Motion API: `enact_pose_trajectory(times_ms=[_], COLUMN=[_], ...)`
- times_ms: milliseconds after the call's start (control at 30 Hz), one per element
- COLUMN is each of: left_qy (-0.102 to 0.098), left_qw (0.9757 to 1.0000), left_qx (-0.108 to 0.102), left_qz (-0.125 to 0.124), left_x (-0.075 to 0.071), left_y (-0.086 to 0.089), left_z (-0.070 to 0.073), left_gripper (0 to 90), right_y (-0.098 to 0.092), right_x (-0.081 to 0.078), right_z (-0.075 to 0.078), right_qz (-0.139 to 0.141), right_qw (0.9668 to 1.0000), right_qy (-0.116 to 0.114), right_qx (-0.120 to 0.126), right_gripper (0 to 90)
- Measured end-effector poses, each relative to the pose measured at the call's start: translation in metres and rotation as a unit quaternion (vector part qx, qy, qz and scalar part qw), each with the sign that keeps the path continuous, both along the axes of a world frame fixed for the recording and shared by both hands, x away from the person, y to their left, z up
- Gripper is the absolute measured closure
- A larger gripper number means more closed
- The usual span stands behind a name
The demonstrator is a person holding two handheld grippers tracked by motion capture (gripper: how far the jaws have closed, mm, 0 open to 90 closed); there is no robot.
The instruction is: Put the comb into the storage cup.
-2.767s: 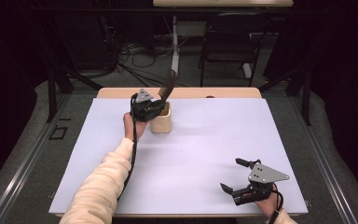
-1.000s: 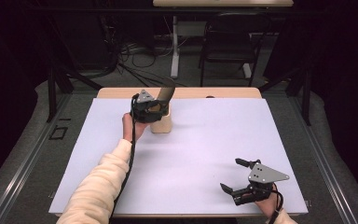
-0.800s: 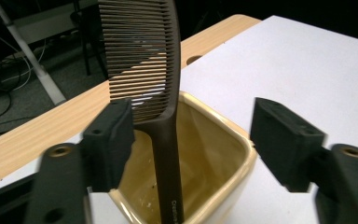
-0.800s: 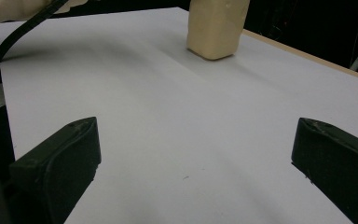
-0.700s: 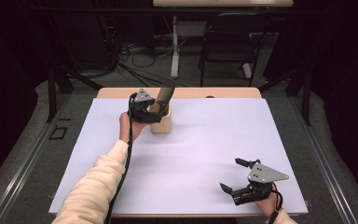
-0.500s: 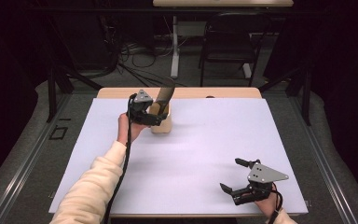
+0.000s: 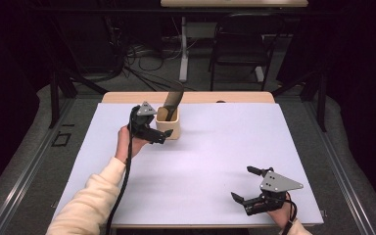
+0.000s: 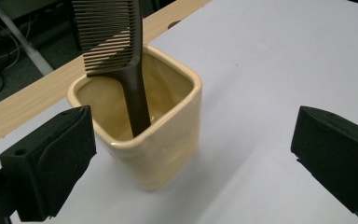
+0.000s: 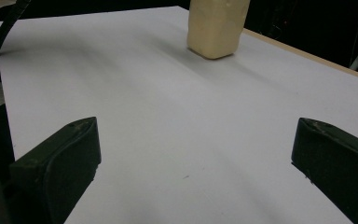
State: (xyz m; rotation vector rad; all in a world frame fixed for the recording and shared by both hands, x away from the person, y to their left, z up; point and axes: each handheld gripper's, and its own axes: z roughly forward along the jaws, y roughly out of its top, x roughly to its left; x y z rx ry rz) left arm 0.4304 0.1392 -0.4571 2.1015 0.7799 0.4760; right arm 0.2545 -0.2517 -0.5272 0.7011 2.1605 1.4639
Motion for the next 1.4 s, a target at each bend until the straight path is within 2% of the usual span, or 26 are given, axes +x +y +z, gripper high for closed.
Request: enact_pose_trajectory(times_ms=[267,600,733,1000,1400], left_qy=[-0.001,0.005,0.006,0.003,-0.005], left_qw=[0.9999,0.9999,1.0000,0.9999,0.9999], left_qx=[0.011,0.013,0.006,0.009,0.004], left_qz=[-0.004,-0.002,0.002,0.004,0.014], left_x=[-0.017,-0.034,-0.040,-0.054,-0.078], left_y=[0.007,0.013,0.016,0.018,0.028], left_z=[-0.001,-0.007,-0.009,-0.016,-0.028], left_gripper=[0.0,0.0,0.0,0.0,0.0], right_y=[0.000,0.000,0.000,0.000,0.000], right_x=[0.000,0.000,-0.001,-0.001,-0.001], right_z=[0.000,0.000,0.000,0.000,0.001], right_qz=[0.000,0.000,0.000,0.001,0.002], right_qw=[1.0000,1.0000,1.0000,1.0000,1.0000], right_qy=[0.002,0.002,0.001,0.002,0.002], right_qx=[-0.003,-0.004,-0.003,-0.002,-0.002], right_gripper=[0.8,0.8,0.8,0.8,0.8])
